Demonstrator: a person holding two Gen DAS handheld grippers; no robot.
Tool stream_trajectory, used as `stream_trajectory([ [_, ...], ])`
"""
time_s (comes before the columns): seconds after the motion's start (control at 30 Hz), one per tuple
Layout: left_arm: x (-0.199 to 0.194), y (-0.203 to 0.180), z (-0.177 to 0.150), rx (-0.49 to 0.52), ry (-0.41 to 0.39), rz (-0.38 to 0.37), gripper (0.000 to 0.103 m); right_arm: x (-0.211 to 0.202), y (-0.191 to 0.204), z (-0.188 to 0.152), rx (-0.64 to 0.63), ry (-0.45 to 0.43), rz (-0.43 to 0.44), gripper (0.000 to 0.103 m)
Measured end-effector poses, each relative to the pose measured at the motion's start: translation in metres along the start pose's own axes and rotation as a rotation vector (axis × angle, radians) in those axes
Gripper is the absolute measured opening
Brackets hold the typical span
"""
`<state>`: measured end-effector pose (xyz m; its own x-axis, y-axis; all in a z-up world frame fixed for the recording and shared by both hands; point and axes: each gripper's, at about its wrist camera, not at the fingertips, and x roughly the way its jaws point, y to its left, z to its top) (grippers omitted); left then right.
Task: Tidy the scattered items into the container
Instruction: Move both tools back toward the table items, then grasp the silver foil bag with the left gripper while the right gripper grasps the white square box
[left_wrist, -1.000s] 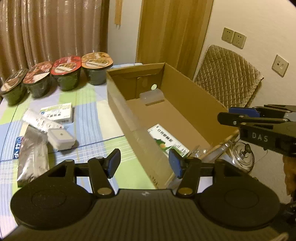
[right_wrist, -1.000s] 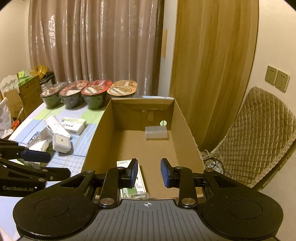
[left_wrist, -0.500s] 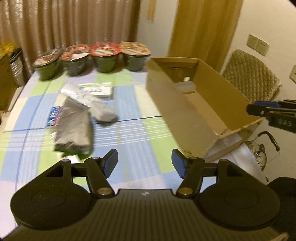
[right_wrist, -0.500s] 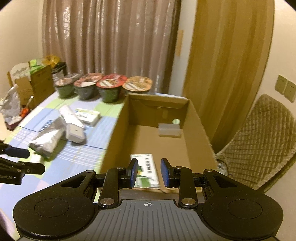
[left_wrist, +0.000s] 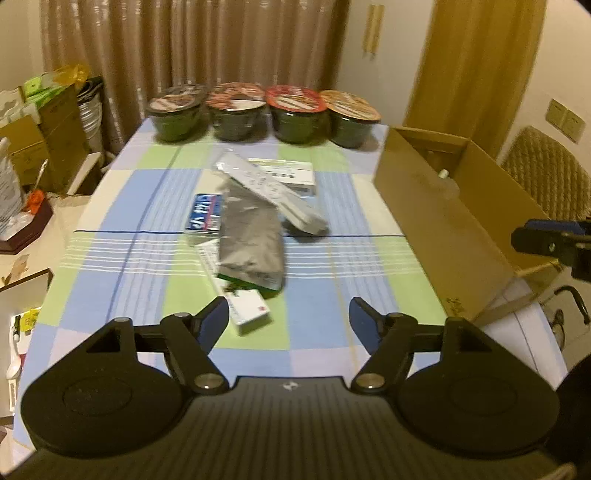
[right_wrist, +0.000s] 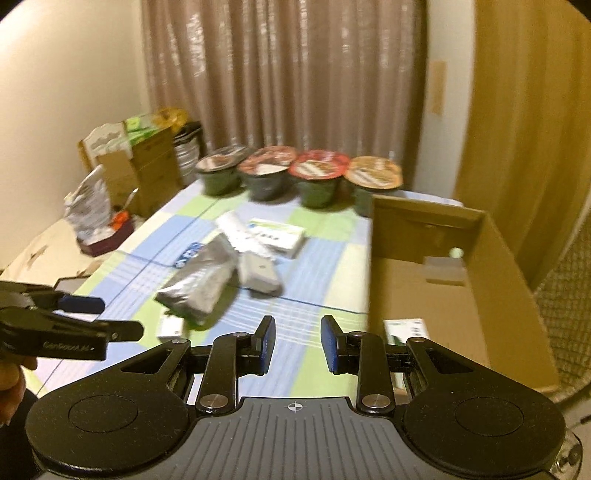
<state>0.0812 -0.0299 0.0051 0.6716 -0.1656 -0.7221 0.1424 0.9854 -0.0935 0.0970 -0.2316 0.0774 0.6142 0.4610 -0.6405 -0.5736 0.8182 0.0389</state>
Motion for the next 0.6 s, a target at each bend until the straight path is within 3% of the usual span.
stream_trajectory([
  [0.3, 0.020, 0.027, 0.010, -0.024, -0.007, 0.036, 0.074, 0.046, 0.025, 0.014, -0.050, 0.020, 0.043, 0.036],
  [0.33, 0.024, 0.030, 0.012, -0.023, -0.009, 0.037, 0.074, 0.054, 0.026, 0.016, -0.044, 0.023, 0.052, 0.047],
  [0.37, 0.029, 0.033, 0.016, -0.021, -0.010, 0.039, 0.074, 0.059, 0.027, 0.017, -0.036, 0.019, 0.054, 0.085],
  [0.4, 0.034, 0.034, 0.018, -0.020, -0.012, 0.041, 0.074, 0.065, 0.027, 0.019, -0.027, 0.002, 0.052, 0.095],
  [0.6, 0.072, 0.048, 0.030, -0.027, -0.014, 0.057, 0.074, 0.124, 0.029, 0.025, -0.021, 0.042, 0.093, 0.094],
])
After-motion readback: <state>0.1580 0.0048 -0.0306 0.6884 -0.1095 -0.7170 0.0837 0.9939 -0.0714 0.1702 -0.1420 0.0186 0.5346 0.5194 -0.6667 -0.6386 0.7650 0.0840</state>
